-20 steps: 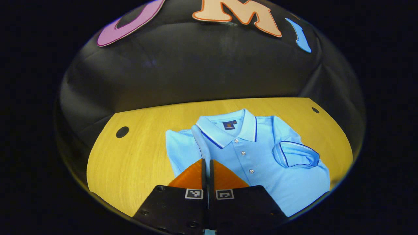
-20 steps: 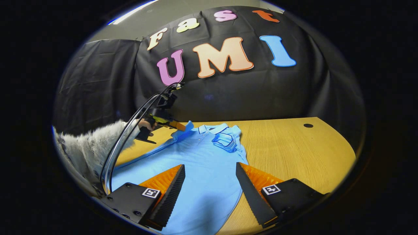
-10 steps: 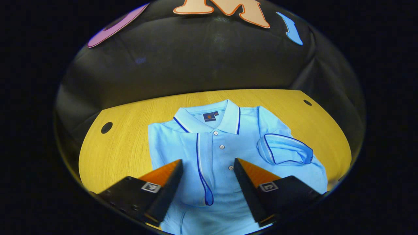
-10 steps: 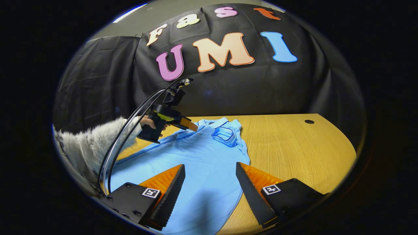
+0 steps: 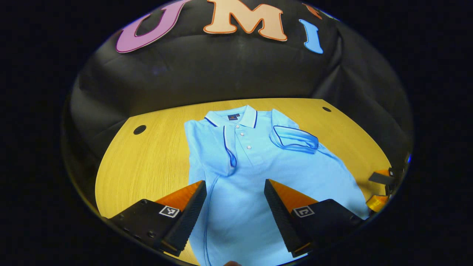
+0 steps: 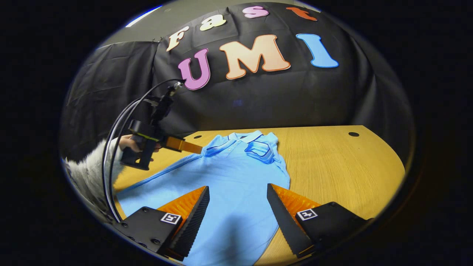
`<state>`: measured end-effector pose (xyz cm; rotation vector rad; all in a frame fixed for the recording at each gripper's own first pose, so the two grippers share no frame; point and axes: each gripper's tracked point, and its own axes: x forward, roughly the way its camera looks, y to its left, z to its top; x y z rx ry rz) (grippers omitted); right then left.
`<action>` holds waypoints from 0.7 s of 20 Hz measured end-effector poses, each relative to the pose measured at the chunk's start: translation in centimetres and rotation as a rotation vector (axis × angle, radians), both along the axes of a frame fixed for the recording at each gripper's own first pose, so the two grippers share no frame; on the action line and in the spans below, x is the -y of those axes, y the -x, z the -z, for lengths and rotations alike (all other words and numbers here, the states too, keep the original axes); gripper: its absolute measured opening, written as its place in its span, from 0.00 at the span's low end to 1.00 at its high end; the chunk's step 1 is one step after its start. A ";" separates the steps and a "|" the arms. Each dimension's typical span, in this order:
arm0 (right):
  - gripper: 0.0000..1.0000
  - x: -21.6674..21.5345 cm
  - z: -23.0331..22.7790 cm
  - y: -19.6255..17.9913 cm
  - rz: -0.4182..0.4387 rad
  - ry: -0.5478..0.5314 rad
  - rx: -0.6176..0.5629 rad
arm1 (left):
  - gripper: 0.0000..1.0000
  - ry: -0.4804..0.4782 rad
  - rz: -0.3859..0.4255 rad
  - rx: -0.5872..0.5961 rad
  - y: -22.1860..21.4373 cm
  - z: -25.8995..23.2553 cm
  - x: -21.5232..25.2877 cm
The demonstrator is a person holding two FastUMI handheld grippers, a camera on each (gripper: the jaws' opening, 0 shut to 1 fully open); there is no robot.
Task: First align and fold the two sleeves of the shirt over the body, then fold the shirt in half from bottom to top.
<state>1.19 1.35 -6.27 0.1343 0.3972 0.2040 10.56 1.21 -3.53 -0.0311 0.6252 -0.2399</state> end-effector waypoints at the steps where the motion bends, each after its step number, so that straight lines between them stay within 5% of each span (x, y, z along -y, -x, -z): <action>1: 0.98 -0.4 -0.2 0.4 -0.008 -0.001 -0.002 | 0.95 0.020 0.003 0.000 2.2 0.0 0.0; 14: 0.98 -0.5 1.7 12.2 -0.019 0.114 -0.066 | 0.96 0.043 -0.058 -0.032 24.0 3.6 -3.5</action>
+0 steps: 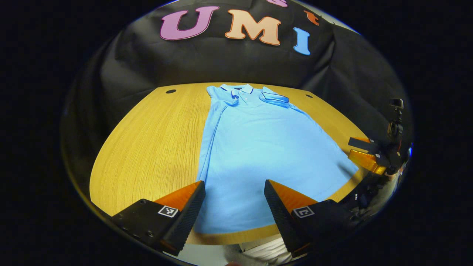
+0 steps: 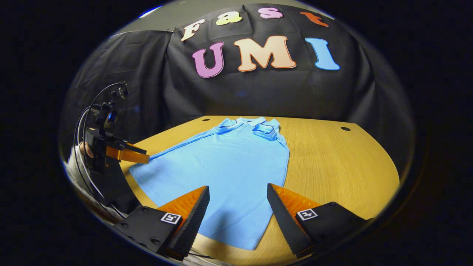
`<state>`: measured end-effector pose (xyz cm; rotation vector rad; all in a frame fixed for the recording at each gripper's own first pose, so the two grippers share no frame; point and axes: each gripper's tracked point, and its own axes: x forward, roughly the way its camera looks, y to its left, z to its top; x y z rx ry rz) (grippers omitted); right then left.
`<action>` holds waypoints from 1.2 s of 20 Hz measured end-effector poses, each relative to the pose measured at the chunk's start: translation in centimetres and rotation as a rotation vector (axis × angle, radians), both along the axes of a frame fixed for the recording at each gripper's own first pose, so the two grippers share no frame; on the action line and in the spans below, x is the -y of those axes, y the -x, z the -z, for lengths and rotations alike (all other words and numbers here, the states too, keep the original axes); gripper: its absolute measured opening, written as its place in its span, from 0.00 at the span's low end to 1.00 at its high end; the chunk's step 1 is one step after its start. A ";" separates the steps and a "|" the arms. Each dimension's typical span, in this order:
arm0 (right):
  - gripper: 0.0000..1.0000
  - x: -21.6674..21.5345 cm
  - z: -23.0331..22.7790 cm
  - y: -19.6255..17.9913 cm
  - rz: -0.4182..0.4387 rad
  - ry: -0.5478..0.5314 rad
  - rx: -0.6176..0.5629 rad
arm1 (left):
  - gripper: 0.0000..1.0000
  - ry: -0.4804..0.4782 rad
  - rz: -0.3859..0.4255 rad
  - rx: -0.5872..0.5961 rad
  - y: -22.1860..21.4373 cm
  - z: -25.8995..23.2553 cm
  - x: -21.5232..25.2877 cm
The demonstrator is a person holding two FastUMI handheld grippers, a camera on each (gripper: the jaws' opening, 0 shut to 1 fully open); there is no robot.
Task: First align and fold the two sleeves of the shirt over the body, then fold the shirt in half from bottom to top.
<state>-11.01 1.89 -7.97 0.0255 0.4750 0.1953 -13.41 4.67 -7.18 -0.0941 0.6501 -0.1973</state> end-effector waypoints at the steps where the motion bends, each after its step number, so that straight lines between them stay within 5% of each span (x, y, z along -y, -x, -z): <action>1: 0.98 0.0 0.1 0.6 0.001 0.008 -0.001 | 0.96 -0.003 -0.007 0.003 0.8 0.3 0.0; 9: 0.98 -0.5 3.1 4.3 -0.024 0.068 -0.068 | 0.96 -0.039 -0.047 0.028 3.2 1.8 -0.3; 21: 0.98 -0.5 4.1 4.7 -0.020 0.060 -0.081 | 0.95 -0.071 -0.072 0.050 3.4 3.1 -0.2; 23: 0.98 -0.7 4.0 4.7 -0.023 0.059 -0.080 | 0.88 -0.070 -0.056 0.068 3.3 3.0 0.6; 24: 0.97 -1.0 4.2 4.7 -0.027 0.052 -0.081 | 0.77 -0.070 -0.044 0.074 3.2 3.1 1.0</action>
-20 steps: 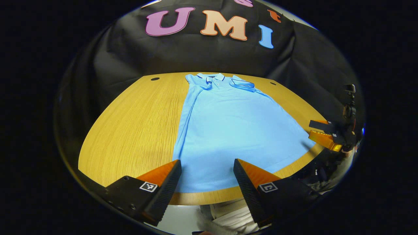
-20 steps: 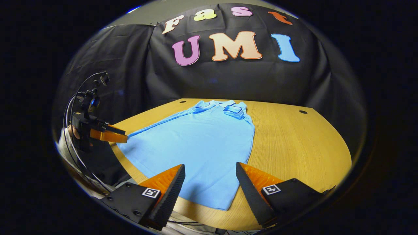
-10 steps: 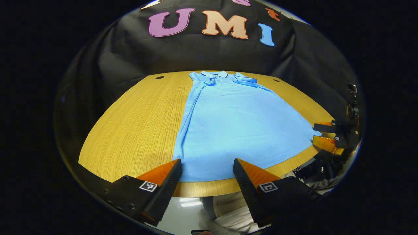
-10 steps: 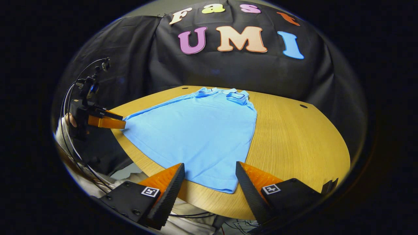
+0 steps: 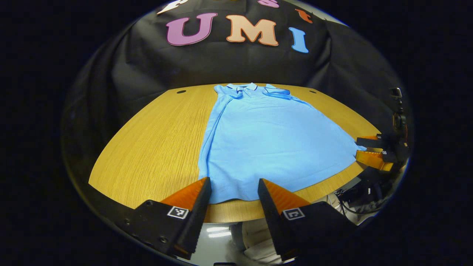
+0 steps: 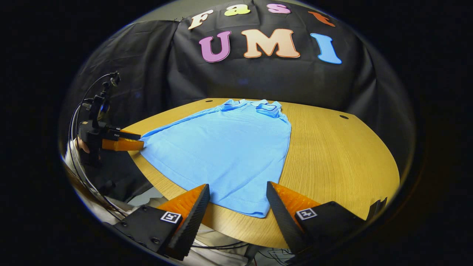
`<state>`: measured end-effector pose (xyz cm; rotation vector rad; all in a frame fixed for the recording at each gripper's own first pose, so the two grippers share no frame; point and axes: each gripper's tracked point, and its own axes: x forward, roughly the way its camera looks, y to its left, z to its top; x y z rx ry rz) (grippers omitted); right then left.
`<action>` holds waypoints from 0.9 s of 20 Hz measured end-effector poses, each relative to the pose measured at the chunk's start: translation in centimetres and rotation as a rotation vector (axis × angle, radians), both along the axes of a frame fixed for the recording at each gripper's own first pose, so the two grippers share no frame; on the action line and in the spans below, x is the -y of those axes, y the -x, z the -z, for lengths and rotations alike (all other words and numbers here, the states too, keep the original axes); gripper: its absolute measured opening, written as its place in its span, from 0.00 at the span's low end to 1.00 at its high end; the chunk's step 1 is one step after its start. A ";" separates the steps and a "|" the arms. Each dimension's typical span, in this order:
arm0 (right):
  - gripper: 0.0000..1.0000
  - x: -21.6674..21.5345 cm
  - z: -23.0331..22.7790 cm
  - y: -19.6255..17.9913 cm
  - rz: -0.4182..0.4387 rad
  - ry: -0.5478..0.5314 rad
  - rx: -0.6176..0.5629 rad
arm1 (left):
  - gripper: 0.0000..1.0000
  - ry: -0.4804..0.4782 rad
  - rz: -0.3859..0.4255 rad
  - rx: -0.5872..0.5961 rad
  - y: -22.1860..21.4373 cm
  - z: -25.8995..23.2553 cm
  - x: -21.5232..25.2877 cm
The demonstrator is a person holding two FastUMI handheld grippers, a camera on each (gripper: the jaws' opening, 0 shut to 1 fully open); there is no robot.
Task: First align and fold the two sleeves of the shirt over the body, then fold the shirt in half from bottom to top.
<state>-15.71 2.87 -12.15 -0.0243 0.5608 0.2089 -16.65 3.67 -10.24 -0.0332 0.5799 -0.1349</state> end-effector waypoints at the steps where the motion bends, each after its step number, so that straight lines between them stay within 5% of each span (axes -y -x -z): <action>1: 0.91 -0.4 0.1 0.0 -0.007 -0.002 0.002 | 0.71 -0.002 0.012 0.010 0.1 -0.1 0.4; 4: 0.71 -1.5 0.1 0.2 -0.037 -0.003 0.005 | 0.35 -0.006 0.042 0.030 -0.1 -0.2 1.5; 8: 0.28 -2.8 0.1 0.2 -0.060 -0.015 0.010 | 0.05 -0.033 0.053 0.064 -0.6 -0.3 1.7; 11: 0.07 -3.1 0.0 -0.2 -0.059 -0.001 0.017 | 0.01 -0.051 0.048 0.085 -0.7 -0.4 1.9; 18: 0.03 -3.2 -0.1 -0.9 -0.014 -0.011 0.004 | 0.00 0.011 0.025 0.075 -1.2 -0.7 1.7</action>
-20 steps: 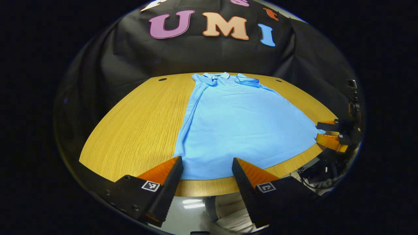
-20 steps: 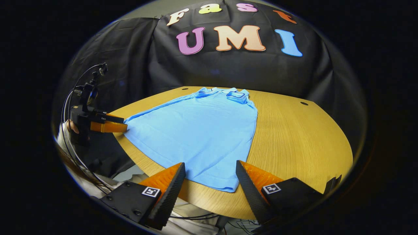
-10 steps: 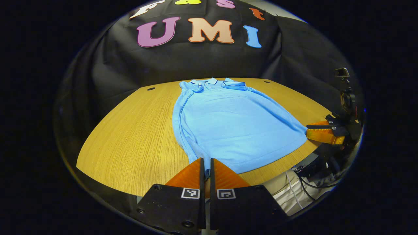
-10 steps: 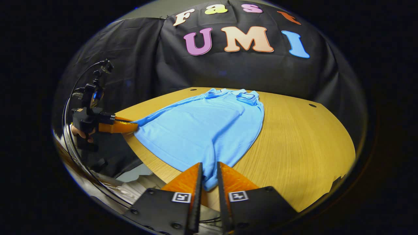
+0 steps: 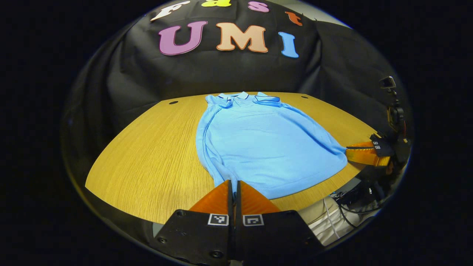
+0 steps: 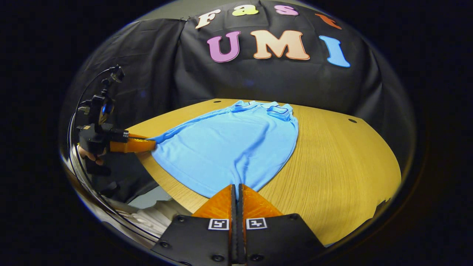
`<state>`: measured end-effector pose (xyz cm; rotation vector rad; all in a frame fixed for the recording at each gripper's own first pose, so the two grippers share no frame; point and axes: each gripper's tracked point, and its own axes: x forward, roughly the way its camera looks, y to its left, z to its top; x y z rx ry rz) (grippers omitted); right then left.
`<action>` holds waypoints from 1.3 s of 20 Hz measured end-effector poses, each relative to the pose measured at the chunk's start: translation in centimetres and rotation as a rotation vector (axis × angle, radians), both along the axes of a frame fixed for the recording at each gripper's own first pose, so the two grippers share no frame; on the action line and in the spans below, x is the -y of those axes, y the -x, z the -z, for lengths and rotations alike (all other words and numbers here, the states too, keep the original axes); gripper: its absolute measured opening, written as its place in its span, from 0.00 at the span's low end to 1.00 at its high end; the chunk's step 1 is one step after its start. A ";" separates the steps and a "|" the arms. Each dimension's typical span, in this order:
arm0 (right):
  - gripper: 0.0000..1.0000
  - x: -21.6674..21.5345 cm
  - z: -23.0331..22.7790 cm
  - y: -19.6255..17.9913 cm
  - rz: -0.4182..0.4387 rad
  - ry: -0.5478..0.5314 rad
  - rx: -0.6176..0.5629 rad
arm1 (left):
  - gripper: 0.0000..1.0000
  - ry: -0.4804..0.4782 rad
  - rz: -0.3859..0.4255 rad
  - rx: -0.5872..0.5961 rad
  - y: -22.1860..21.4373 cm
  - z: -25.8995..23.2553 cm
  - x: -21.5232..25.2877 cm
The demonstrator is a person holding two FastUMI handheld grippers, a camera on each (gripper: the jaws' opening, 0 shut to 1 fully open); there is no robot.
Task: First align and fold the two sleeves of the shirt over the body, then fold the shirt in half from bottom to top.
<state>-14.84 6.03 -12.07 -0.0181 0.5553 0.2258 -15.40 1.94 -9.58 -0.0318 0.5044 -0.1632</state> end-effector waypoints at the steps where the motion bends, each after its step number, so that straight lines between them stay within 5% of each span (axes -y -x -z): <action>1: 0.02 0.2 -0.1 -0.5 0.011 -0.007 -0.002 | 0.00 0.007 0.000 -0.005 -0.3 0.0 0.0; 9: 0.02 1.9 -3.8 -6.0 0.041 -0.024 0.036 | 0.00 0.060 0.033 0.018 -5.6 -3.6 0.0; 26: 0.02 7.6 -9.6 -25.2 0.147 0.025 0.080 | 0.00 0.062 0.030 0.086 -24.5 -12.2 -1.2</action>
